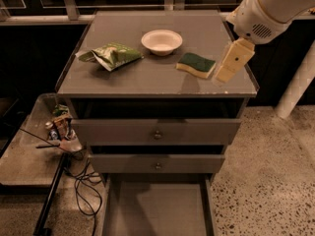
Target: Place sponge into bottom drawer
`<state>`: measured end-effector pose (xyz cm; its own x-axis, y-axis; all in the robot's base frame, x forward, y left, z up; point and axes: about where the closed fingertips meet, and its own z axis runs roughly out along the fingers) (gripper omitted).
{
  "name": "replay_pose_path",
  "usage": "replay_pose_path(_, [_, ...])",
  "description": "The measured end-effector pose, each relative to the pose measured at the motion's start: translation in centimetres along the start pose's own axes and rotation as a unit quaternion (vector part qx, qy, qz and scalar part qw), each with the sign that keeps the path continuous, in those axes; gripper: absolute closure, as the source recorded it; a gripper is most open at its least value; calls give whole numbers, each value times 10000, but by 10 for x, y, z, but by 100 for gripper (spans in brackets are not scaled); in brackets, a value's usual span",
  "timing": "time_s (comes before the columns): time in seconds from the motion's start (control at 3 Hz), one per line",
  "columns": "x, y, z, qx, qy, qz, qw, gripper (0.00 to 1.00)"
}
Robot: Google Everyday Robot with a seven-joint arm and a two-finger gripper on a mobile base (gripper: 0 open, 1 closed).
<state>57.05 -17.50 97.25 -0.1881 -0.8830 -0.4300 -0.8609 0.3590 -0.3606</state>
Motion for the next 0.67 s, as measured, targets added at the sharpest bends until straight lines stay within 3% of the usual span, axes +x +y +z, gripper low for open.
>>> replay_pose_path(0.67, [-10,-35,34,-281,-361,106,9989,0])
